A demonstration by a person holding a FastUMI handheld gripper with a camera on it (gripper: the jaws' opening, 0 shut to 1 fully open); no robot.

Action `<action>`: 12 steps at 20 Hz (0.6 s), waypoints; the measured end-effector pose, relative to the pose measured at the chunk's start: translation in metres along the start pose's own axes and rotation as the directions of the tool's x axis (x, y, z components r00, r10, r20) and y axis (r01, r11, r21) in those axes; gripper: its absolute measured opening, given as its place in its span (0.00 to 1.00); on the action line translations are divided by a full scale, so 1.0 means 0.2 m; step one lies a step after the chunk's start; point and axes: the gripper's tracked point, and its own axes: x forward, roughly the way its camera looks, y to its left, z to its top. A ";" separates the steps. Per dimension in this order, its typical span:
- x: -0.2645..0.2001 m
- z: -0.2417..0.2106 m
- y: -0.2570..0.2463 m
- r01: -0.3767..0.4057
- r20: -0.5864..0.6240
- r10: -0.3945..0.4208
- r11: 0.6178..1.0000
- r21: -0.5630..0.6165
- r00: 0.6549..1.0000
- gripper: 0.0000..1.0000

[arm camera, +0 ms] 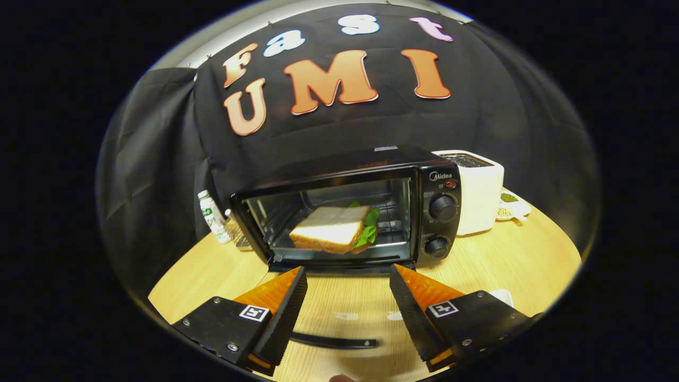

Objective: Open the toaster oven, put the food inside, and close the toaster oven door.

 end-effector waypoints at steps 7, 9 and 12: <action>-0.16 -0.27 0.03 -0.062 -0.126 0.058 0.998 -0.023 0.990 0.94; -0.20 -0.36 0.03 -0.075 -0.162 0.067 0.996 -0.044 0.984 0.94; -0.24 -0.48 0.01 -0.074 -0.210 0.060 0.995 -0.060 0.976 0.94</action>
